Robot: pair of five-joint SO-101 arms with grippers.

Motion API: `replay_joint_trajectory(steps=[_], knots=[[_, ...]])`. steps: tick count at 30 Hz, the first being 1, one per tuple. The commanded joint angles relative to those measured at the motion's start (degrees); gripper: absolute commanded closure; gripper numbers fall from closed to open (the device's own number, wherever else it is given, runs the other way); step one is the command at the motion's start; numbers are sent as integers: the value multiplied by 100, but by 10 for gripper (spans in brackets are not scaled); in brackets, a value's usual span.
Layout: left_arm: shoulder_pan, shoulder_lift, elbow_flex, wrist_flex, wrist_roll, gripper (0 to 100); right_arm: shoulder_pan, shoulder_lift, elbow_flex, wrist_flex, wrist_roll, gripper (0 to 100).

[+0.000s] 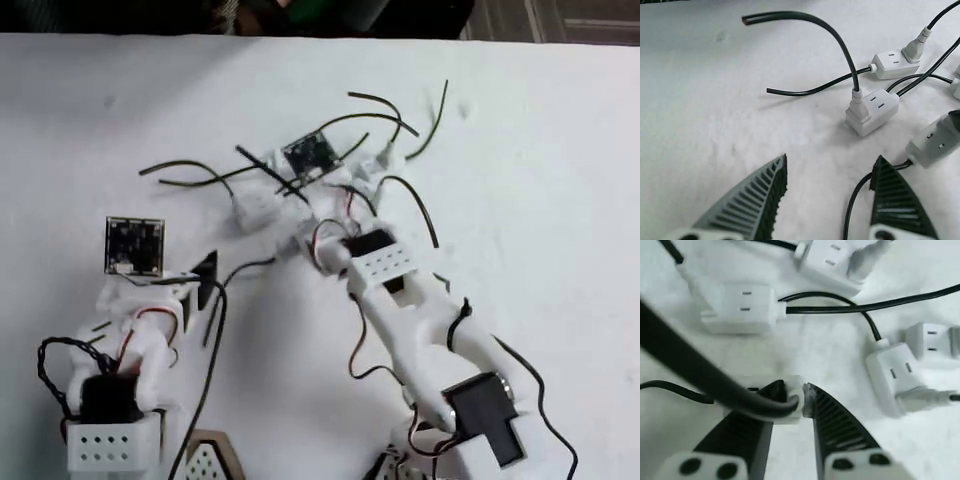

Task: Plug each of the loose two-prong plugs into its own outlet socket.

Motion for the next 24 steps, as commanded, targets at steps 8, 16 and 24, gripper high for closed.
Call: replay_joint_trajectory(steps=[8,16,24], knots=[[-57,-66,-237,-123,44,725,66,-154,-413,-1516,62,981],[-57,-66,-237,-123,35,725,242,1420,-2338,-646,70,980],[-57,-66,-229,-123,18,725,400,2053,-3719,1156,62,724]])
